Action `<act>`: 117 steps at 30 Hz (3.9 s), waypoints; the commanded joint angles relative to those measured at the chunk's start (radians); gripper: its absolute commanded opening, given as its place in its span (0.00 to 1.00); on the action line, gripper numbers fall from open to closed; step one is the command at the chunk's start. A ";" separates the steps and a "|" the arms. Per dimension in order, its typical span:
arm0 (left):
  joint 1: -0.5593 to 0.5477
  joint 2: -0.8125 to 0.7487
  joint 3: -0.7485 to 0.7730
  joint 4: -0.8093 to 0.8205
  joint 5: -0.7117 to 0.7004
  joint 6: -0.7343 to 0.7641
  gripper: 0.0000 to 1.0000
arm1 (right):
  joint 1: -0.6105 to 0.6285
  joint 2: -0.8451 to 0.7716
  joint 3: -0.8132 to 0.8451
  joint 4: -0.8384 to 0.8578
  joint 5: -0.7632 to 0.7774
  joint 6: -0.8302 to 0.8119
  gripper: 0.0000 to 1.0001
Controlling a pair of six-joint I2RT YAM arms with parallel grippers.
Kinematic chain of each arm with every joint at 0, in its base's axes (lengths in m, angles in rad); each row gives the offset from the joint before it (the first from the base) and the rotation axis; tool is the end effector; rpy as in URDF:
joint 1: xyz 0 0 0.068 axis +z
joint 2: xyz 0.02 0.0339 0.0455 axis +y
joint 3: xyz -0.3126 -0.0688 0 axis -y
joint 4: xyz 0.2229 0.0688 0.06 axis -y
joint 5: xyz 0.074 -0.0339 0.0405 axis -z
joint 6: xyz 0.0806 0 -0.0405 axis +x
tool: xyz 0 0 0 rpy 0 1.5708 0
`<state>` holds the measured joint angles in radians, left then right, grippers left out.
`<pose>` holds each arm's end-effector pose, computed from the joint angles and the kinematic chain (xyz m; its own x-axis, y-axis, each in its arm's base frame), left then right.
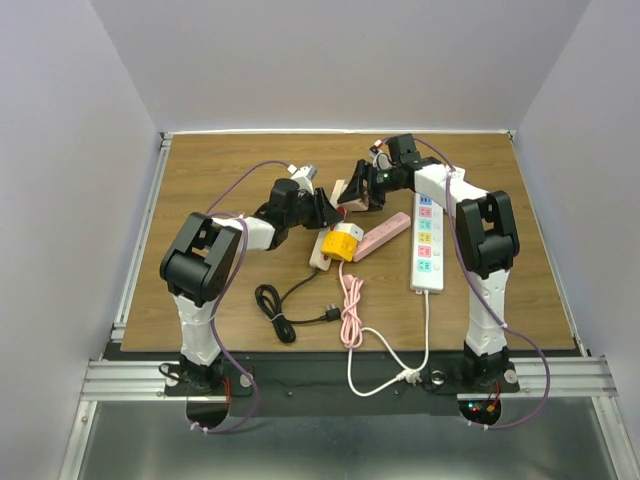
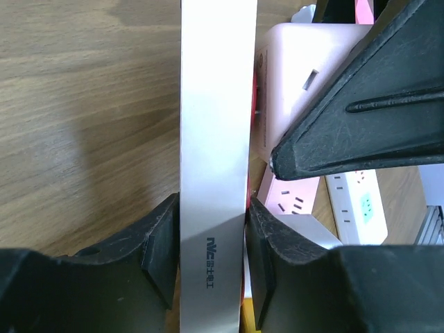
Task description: Pull the plug off the socket
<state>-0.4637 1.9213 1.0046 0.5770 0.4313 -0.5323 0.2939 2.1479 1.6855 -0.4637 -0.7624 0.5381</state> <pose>0.3869 -0.2311 0.2177 -0.6419 -0.1945 -0.7417 0.5026 0.6238 -0.5985 0.4589 0.1971 0.2240 -0.9679 0.0943 -0.2331 -0.1289 0.6098 0.7820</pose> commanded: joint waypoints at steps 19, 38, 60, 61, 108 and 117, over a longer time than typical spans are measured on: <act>0.122 0.084 -0.003 -0.353 -0.198 0.049 0.00 | -0.114 -0.203 0.060 0.000 0.306 -0.093 0.00; 0.125 0.007 0.046 -0.379 -0.157 0.026 0.00 | -0.029 -0.126 0.091 -0.116 0.965 -0.091 0.00; 0.125 -0.056 0.097 -0.454 -0.143 -0.014 0.00 | -0.019 -0.042 0.221 -0.234 0.931 -0.244 1.00; 0.125 -0.054 0.094 -0.454 -0.140 -0.014 0.00 | -0.018 -0.061 0.218 -0.236 0.913 -0.244 1.00; 0.157 -0.110 -0.026 -0.267 -0.045 -0.161 0.00 | 0.326 -0.089 -0.242 0.313 0.129 0.123 0.24; 0.171 -0.111 -0.086 -0.301 -0.109 -0.068 0.00 | 0.179 -0.230 -0.311 0.286 0.028 0.076 0.01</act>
<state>-0.2974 1.8477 0.9531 0.3206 0.3508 -0.6876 0.5877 2.0411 1.3762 -0.2089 -0.6472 0.6579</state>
